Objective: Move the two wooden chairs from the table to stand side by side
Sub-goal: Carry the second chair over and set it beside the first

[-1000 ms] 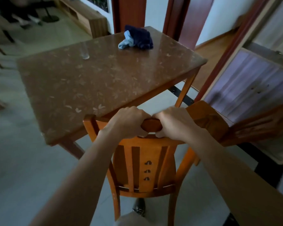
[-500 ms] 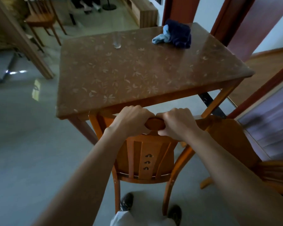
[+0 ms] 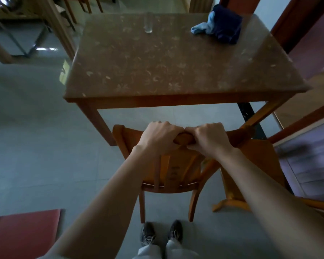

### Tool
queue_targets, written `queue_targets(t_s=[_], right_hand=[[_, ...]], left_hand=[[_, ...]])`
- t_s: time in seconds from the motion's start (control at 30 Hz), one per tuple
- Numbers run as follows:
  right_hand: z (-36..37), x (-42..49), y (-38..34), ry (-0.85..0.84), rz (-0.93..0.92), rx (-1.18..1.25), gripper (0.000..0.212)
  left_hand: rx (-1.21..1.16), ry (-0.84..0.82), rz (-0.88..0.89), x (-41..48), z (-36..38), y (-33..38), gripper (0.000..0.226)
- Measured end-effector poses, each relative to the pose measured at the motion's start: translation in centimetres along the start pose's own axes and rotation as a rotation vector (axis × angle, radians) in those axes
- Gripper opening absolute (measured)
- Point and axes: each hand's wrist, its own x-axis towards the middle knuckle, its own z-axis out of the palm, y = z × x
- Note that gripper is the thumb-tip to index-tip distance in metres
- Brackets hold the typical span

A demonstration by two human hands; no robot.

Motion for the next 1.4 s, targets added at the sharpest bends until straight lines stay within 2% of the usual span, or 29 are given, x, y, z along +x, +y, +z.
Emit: queue_targets(t_s=[0.3, 0.4, 0.5, 0.63, 0.77, 0.93, 1.2, 1.3, 1.4], right_hand=[[0.1, -5.4, 0.5, 0.022, -0.075, 0.056, 0.032], [0.3, -7.8, -1.0, -0.055, -0.056, 0.069, 0.024], [0.8, -10.8, -2.4, -0.099, -0.013, 0.099, 0.043], [1.9, -15.2, -5.2, -0.257, -0.005, 0.129, 0.026], [3.1, -20.3, -8.1, -0.439, 0.058, 0.226, 0.012], [3.6, -25.2, -10.9, -0.549, 0.100, 0.306, 0.009], [6.3, -30.6, -12.6, -0.512, 0.019, 0.245, 0.024], [6.5, -30.5, -11.4, -0.466, 0.026, 0.241, 0.014], [6.5, -29.3, -9.7, -0.415, 0.009, 0.228, 0.005]], left_hand=[[-0.058, -0.030, -0.024, -2.5, 1.6, 4.7, 0.026], [-0.076, -0.173, -0.065, -4.5, 2.2, 6.0, 0.020], [-0.136, -0.373, -0.071, -6.3, 3.2, 7.5, 0.025], [-0.254, -0.560, -0.031, -9.9, 5.2, 9.5, 0.024], [-0.408, -0.700, -0.035, -14.2, 7.3, 12.4, 0.005], [-0.368, -0.681, -0.021, -19.1, 9.8, 15.5, 0.012], [-0.338, -0.454, -0.044, -24.3, 13.2, 18.5, 0.021], [-0.318, -0.382, -0.071, -23.6, 13.1, 19.0, 0.011], [-0.270, -0.414, -0.119, -21.8, 12.8, 18.8, 0.005]])
